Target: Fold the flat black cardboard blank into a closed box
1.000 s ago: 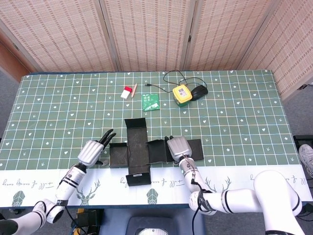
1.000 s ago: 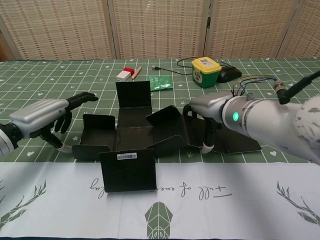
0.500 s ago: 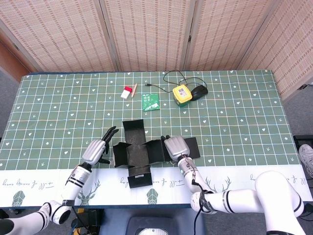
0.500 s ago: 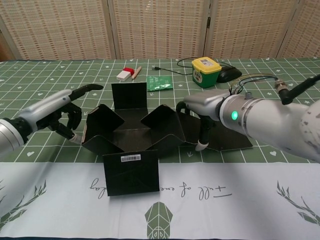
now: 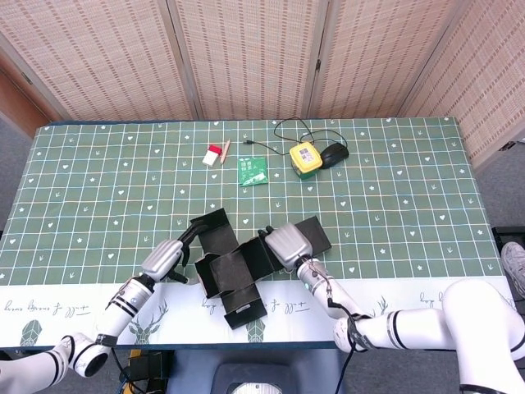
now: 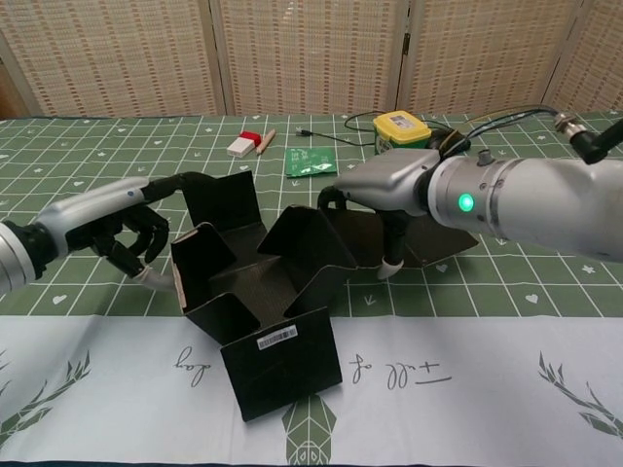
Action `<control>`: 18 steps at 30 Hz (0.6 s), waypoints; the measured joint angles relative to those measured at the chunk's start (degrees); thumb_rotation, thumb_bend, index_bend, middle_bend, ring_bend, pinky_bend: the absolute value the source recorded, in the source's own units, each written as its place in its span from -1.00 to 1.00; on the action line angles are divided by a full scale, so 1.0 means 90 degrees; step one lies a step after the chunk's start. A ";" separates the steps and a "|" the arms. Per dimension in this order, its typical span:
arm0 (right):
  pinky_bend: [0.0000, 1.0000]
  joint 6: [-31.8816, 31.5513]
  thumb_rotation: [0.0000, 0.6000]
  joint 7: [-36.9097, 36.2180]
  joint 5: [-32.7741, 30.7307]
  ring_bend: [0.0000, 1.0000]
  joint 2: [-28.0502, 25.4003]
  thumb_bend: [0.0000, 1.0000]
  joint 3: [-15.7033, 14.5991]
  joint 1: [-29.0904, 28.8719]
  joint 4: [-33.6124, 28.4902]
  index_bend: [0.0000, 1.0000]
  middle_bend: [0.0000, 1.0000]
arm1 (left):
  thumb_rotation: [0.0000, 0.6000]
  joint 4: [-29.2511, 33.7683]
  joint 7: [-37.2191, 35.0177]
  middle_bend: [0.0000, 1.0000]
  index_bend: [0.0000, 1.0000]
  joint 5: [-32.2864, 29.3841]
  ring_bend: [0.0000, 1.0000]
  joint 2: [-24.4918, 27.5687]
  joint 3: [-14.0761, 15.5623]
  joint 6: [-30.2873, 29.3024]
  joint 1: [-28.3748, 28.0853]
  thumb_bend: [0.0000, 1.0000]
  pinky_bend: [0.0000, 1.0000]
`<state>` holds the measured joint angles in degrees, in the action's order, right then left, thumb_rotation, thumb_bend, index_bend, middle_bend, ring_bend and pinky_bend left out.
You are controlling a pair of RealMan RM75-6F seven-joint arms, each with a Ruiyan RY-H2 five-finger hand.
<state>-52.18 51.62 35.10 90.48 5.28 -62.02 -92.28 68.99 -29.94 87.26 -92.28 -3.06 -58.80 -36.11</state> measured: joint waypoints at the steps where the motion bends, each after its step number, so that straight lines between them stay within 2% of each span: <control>1: 0.77 0.0042 1.00 0.0002 0.0064 0.55 -0.0035 -0.50 -0.0023 -0.0027 -0.0014 -0.61 -0.45 | 1.00 0.0036 -0.0089 -1.00 -1.00 0.0013 0.33 0.0039 0.0018 0.0033 -0.0017 -0.92 0.56; 6: 0.78 0.0312 1.00 0.0049 0.0357 0.55 -0.0244 -0.50 -0.0154 -0.0248 -0.0064 -0.59 -0.45 | 1.00 0.0192 -0.0646 -1.00 -1.00 0.0089 0.36 0.0183 0.0099 0.0118 -0.0075 -0.92 0.56; 12: 0.80 0.0619 1.00 0.0142 0.0485 0.55 -0.0366 -0.49 -0.0288 -0.0537 -0.0066 -0.57 -0.44 | 1.00 0.0350 -0.1344 -1.00 -1.00 0.0169 0.16 0.0279 0.0182 0.0160 -0.0121 -0.92 0.56; 18: 0.80 0.0747 1.00 0.0393 0.0511 0.55 -0.0462 -0.49 -0.0441 -0.0866 -0.0100 -0.51 -0.42 | 1.00 0.0329 -0.1693 -1.00 -1.00 0.0232 0.19 0.0266 0.0280 0.0153 -0.0133 -0.91 0.56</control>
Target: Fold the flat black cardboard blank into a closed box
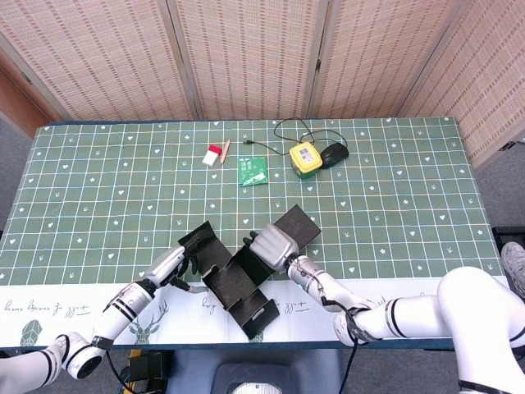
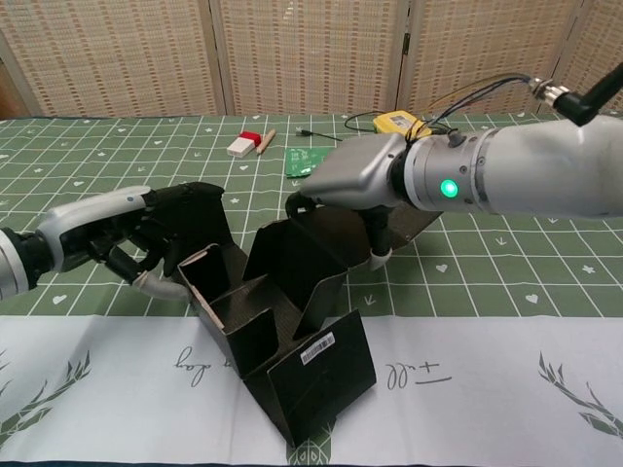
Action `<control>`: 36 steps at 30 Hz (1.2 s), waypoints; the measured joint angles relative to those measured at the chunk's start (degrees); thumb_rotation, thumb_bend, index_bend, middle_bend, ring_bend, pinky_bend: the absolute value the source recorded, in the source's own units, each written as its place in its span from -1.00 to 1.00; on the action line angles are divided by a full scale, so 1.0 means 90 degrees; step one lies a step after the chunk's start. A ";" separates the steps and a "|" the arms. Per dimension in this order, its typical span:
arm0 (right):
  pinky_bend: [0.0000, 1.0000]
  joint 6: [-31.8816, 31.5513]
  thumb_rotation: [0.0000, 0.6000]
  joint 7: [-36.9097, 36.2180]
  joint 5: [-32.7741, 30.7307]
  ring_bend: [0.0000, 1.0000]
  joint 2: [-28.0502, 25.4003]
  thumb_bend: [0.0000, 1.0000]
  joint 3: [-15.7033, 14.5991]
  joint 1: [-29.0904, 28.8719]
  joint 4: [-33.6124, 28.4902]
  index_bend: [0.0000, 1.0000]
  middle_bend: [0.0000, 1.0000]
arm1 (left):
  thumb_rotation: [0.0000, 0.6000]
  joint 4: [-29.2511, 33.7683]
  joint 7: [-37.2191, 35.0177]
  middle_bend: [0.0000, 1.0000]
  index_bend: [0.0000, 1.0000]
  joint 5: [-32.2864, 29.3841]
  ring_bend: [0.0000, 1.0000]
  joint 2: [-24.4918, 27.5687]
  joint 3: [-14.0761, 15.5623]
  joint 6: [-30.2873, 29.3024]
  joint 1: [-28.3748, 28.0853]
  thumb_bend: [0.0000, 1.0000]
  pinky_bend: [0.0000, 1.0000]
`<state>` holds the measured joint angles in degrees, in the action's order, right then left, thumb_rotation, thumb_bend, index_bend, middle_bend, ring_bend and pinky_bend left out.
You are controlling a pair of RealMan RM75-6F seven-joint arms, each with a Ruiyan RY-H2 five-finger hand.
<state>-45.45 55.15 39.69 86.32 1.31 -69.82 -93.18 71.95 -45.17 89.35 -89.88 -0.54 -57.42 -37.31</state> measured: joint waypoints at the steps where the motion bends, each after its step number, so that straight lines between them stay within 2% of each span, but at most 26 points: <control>1: 0.80 0.0005 1.00 0.0044 -0.0010 0.55 -0.0011 -0.49 -0.0025 -0.0048 -0.0017 -0.51 -0.42 | 1.00 -0.0005 -0.0046 -1.00 -1.00 0.0002 0.21 -0.0008 0.0006 -0.0018 0.0008 -0.92 0.56; 5: 0.80 0.0019 1.00 0.0195 -0.0046 0.55 -0.0051 -0.49 -0.0134 -0.0248 -0.0107 -0.49 -0.41 | 1.00 -0.0048 -0.0324 -1.00 -1.00 0.0016 0.30 -0.0041 0.0049 -0.0090 0.0051 -0.92 0.56; 10: 0.80 -0.0004 1.00 0.0386 0.0006 0.55 -0.0074 -0.48 -0.0267 -0.0454 -0.0182 -0.47 -0.40 | 1.00 -0.0142 -0.0502 -1.00 -0.99 0.0098 0.27 -0.0094 0.0126 -0.0175 0.0076 -0.92 0.57; 16: 0.80 -0.0053 1.00 0.0531 -0.0019 0.55 -0.0087 -0.48 -0.0385 -0.0659 -0.0246 -0.47 -0.39 | 1.00 -0.0303 -0.0364 -1.00 -0.91 0.0112 0.45 -0.0186 0.0157 -0.0206 0.0086 -0.92 0.59; 19: 0.80 -0.0086 1.00 0.0490 -0.0089 0.55 -0.0072 -0.48 -0.0410 -0.0697 -0.0230 -0.47 -0.39 | 1.00 -0.0294 -0.0262 -1.00 -0.89 0.0090 0.37 -0.0219 0.0163 -0.0264 0.0124 -0.92 0.61; 22: 0.80 -0.0091 1.00 0.0395 -0.0132 0.55 -0.0057 -0.48 -0.0418 -0.0707 -0.0192 -0.47 -0.39 | 1.00 -0.0191 -0.0225 -1.00 -0.88 0.0076 0.48 -0.0189 0.0176 -0.0298 0.0156 -0.92 0.61; 24: 0.80 -0.0094 1.00 0.0326 -0.0130 0.55 -0.0038 -0.47 -0.0425 -0.0712 -0.0128 -0.47 -0.39 | 1.00 -0.0100 -0.0249 -1.00 -0.88 0.0060 0.41 -0.0152 0.0187 -0.0283 0.0164 -0.92 0.62; 28: 0.80 -0.0099 1.00 0.0202 -0.0152 0.55 -0.0005 -0.48 -0.0435 -0.0718 -0.0040 -0.47 -0.39 | 1.00 0.0062 -0.0324 -1.00 -0.88 0.0049 0.63 -0.0070 0.0228 -0.0261 0.0185 -0.92 0.62; 31: 0.80 -0.0101 1.00 0.0138 -0.0155 0.55 0.0022 -0.47 -0.0445 -0.0732 0.0009 -0.47 -0.39 | 1.00 0.0160 -0.0362 -1.00 -0.88 0.0047 0.59 -0.0029 0.0263 -0.0241 0.0200 -0.92 0.62; 35: 0.80 -0.0098 1.00 0.0077 -0.0154 0.55 0.0076 -0.47 -0.0482 -0.0743 0.0070 -0.47 -0.39 | 1.00 0.0267 -0.0441 -1.00 -0.86 0.0083 0.39 -0.0017 0.0289 -0.0266 0.0214 -0.92 0.62; 36: 0.80 -0.0089 1.00 0.0062 -0.0152 0.55 0.0087 -0.47 -0.0491 -0.0748 0.0079 -0.47 -0.39 | 1.00 0.0276 -0.0455 -1.00 -0.86 0.0087 0.44 -0.0017 0.0294 -0.0251 0.0208 -0.92 0.62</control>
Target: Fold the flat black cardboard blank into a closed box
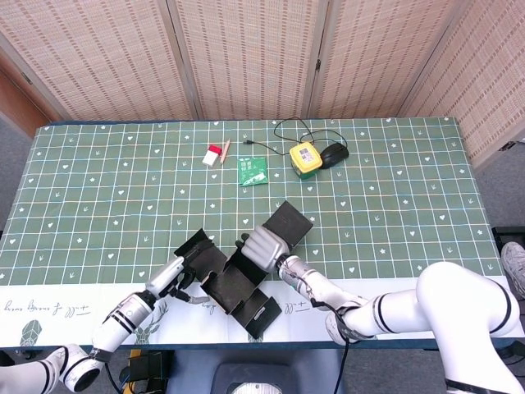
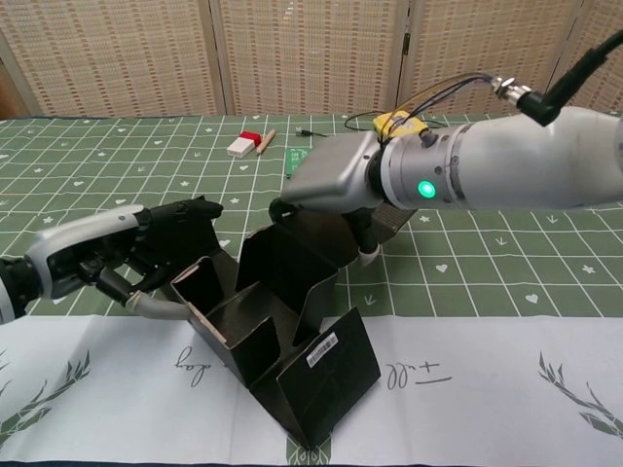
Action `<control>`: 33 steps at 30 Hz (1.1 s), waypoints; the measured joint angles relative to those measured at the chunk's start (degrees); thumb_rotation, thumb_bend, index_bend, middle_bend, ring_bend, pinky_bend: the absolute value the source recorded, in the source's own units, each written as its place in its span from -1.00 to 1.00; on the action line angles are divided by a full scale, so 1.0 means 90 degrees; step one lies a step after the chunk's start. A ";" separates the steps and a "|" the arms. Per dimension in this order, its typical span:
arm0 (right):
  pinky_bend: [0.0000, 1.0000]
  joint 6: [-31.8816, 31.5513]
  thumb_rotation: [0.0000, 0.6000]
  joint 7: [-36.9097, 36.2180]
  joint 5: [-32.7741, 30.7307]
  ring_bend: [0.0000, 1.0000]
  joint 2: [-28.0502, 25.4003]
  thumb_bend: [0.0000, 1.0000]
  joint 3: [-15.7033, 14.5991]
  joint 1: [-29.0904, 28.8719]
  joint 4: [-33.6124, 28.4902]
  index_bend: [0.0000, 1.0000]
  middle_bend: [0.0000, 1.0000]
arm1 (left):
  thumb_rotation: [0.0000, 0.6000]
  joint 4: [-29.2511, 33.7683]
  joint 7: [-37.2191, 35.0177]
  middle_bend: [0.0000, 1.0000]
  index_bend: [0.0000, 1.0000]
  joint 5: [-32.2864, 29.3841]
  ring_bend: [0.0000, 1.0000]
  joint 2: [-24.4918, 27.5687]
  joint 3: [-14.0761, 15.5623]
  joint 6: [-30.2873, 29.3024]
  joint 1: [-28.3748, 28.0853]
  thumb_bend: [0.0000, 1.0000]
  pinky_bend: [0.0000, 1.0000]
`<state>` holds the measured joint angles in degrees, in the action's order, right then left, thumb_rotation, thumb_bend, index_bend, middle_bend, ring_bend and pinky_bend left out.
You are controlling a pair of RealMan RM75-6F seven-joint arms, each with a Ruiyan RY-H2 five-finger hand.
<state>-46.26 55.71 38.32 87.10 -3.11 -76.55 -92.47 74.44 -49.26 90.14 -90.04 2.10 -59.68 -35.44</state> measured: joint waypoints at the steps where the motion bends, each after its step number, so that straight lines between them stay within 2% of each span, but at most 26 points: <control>1: 0.80 0.0003 1.00 -0.0012 0.0006 0.55 0.0007 -0.47 -0.0006 -0.0005 0.0006 -0.47 -0.39 | 1.00 0.0013 -0.0021 -1.00 -0.86 0.0003 0.44 -0.0001 0.0003 0.0023 -0.0010 -0.92 0.62; 5: 0.80 -0.0023 1.00 -0.0051 0.0006 0.55 0.0024 -0.47 -0.0016 -0.0020 0.0015 -0.47 -0.39 | 1.00 0.0050 -0.0095 -1.00 -0.85 0.0016 0.48 -0.0042 -0.0018 0.0028 -0.0039 -0.92 0.62; 8: 0.80 -0.0014 1.00 -0.0078 0.0034 0.55 0.0026 -0.47 -0.0017 -0.0038 0.0013 -0.47 -0.39 | 1.00 0.0085 -0.0209 -0.98 -0.84 0.0027 0.38 -0.0051 -0.0019 0.0103 -0.0092 -0.92 0.62; 10: 0.80 -0.0005 1.00 -0.0085 0.0065 0.55 0.0020 -0.47 -0.0025 -0.0052 0.0002 -0.47 -0.39 | 1.00 0.0059 -0.0215 -0.98 -0.84 0.0019 0.49 -0.0069 -0.0023 0.0198 -0.0138 -0.92 0.62; 12: 0.80 0.0005 1.00 -0.0091 0.0106 0.55 0.0007 -0.47 -0.0037 -0.0069 -0.0022 -0.47 -0.39 | 1.00 -0.0011 -0.0223 -0.98 -0.84 -0.0038 0.50 -0.0115 -0.0044 0.0312 -0.0183 -0.92 0.62; 17: 0.80 0.0048 1.00 -0.0082 0.0220 0.55 -0.0050 -0.47 -0.0083 -0.0121 -0.0041 -0.47 -0.39 | 1.00 -0.0157 -0.0441 -0.98 -0.84 -0.0113 0.39 -0.0206 -0.0080 0.0477 -0.0267 -0.92 0.62; 18: 0.80 0.0067 1.00 -0.0075 0.0228 0.55 -0.0064 -0.47 -0.0089 -0.0139 -0.0045 -0.47 -0.39 | 1.00 -0.0172 -0.0473 -0.98 -0.84 -0.0109 0.40 -0.0221 -0.0077 0.0486 -0.0275 -0.92 0.62; 19: 0.80 0.0085 1.00 -0.0071 0.0232 0.55 -0.0077 -0.47 -0.0090 -0.0160 -0.0052 -0.47 -0.39 | 1.00 -0.0177 -0.0509 -0.98 -0.84 -0.0103 0.50 -0.0230 -0.0072 0.0493 -0.0281 -0.92 0.62; 22: 0.80 0.0102 1.00 -0.0053 0.0289 0.55 -0.0110 -0.47 -0.0078 -0.0225 -0.0072 -0.47 -0.39 | 1.00 -0.0192 -0.0638 -0.96 -0.83 -0.0072 0.55 -0.0263 -0.0044 0.0517 -0.0301 -0.92 0.62; 25: 0.80 0.0108 1.00 -0.0073 0.0339 0.55 -0.0130 -0.47 -0.0057 -0.0254 -0.0089 -0.47 -0.39 | 1.00 -0.0203 -0.0744 -0.94 -0.81 -0.0049 0.48 -0.0282 -0.0019 0.0542 -0.0321 -0.92 0.62; 27: 0.80 0.0127 1.00 -0.0101 0.0392 0.55 -0.0143 -0.47 -0.0050 -0.0264 -0.0089 -0.47 -0.38 | 1.00 -0.0226 -0.0790 -0.93 -0.79 -0.0039 0.37 -0.0293 -0.0009 0.0574 -0.0346 -0.92 0.62; 28: 0.80 0.0139 1.00 -0.0111 0.0433 0.55 -0.0149 -0.47 -0.0051 -0.0270 -0.0086 -0.47 -0.38 | 1.00 -0.0240 -0.0791 -0.92 -0.79 -0.0037 0.38 -0.0300 -0.0005 0.0588 -0.0356 -0.92 0.62; 31: 0.80 0.0166 1.00 -0.0099 0.0582 0.55 -0.0165 -0.47 -0.0077 -0.0303 -0.0056 -0.47 -0.38 | 1.00 -0.0251 -0.0826 -0.90 -0.76 -0.0050 0.58 -0.0323 -0.0010 0.0612 -0.0374 -0.92 0.62; 33: 0.80 0.0165 1.00 -0.0044 0.0670 0.55 -0.0168 -0.47 -0.0107 -0.0333 -0.0023 -0.47 -0.38 | 1.00 -0.0235 -0.0890 -0.88 -0.74 -0.0060 0.55 -0.0330 -0.0018 0.0619 -0.0383 -0.92 0.62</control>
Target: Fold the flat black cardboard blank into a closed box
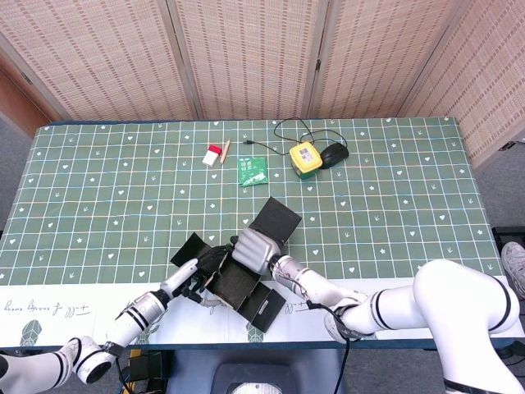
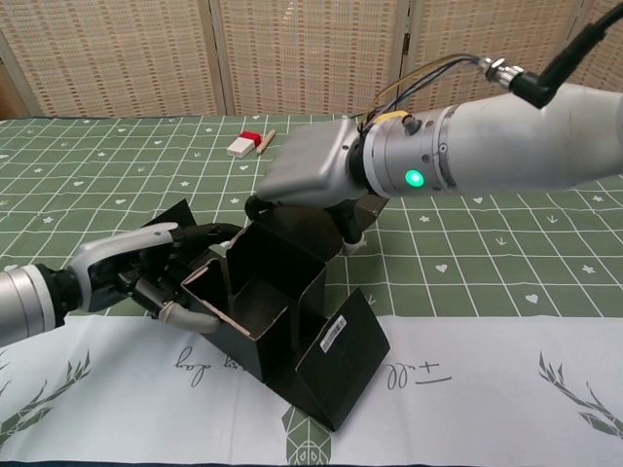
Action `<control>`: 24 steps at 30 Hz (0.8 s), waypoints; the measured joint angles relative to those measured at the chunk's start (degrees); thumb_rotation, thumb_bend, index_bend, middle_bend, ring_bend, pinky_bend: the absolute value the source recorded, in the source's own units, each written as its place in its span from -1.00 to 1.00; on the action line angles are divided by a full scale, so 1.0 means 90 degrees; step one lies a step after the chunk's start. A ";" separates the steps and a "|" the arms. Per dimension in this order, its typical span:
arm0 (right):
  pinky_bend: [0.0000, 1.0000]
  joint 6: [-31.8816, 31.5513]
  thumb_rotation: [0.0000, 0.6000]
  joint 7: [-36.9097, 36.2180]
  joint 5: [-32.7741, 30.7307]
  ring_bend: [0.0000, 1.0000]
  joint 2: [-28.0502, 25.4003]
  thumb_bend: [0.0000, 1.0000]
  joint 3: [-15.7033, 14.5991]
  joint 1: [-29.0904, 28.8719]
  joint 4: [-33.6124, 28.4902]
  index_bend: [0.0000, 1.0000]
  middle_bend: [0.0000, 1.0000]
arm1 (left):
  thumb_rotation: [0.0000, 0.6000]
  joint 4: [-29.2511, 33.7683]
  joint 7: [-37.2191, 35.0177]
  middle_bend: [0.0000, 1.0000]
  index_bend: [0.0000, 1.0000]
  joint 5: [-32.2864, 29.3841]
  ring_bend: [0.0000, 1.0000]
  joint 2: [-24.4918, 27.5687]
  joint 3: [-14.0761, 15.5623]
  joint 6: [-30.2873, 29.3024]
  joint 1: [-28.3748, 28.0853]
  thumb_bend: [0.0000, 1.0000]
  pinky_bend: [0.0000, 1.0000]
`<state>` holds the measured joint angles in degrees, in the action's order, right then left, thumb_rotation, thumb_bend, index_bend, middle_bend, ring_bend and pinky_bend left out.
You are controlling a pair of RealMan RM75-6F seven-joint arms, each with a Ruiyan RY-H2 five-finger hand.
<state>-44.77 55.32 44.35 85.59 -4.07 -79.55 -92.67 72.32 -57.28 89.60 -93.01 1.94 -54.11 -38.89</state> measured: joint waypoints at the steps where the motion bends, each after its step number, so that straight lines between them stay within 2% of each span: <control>1: 0.80 0.0003 1.00 0.0010 0.0030 0.55 -0.0001 -0.47 -0.0009 -0.0009 0.0009 -0.47 -0.38 | 1.00 0.0010 -0.0034 -0.87 -0.74 -0.0004 0.51 -0.0002 -0.0004 0.0002 -0.0004 -0.92 0.62; 4: 0.80 0.0028 1.00 0.0025 0.0126 0.55 -0.0001 -0.47 -0.0036 -0.0034 0.0057 -0.47 -0.38 | 1.00 0.0003 -0.0079 -0.84 -0.71 -0.0003 0.44 -0.0021 -0.0010 -0.0003 -0.0016 -0.92 0.62; 9: 0.80 0.0077 1.00 0.0029 0.0232 0.55 0.0012 -0.47 -0.0065 -0.0060 0.0120 -0.45 -0.38 | 1.00 -0.0021 -0.0119 -0.82 -0.69 -0.0013 0.53 -0.0050 0.0002 0.0010 -0.0022 -0.92 0.62; 10: 0.80 0.0080 1.00 0.0019 0.0260 0.55 0.0014 -0.46 -0.0062 -0.0060 0.0127 -0.45 -0.38 | 1.00 -0.0021 -0.0137 -0.81 -0.69 -0.0016 0.47 -0.0053 0.0004 0.0014 -0.0022 -0.92 0.62; 14: 0.80 0.0076 1.00 -0.0032 0.0449 0.55 0.0030 -0.47 -0.0044 -0.0054 0.0189 -0.45 -0.38 | 1.00 -0.0027 -0.0242 -0.79 -0.66 -0.0030 0.58 -0.0071 0.0010 0.0038 -0.0029 -0.92 0.62; 17: 0.80 0.0070 1.00 -0.0096 0.0572 0.55 0.0062 -0.46 -0.0029 -0.0031 0.0253 -0.45 -0.38 | 1.00 -0.0031 -0.0315 -0.78 -0.66 -0.0037 0.44 -0.0082 0.0008 0.0037 -0.0030 -0.92 0.62; 24: 0.80 0.0073 1.00 -0.0233 0.0936 0.54 0.0136 -0.46 -0.0004 0.0044 0.0438 -0.45 -0.38 | 1.00 -0.0025 -0.0546 -0.78 -0.66 -0.0043 0.38 -0.0104 0.0007 0.0039 -0.0033 -0.92 0.62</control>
<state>-44.11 53.22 52.77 86.81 -4.11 -79.15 -88.73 72.09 -62.19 89.21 -93.95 2.00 -53.75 -39.19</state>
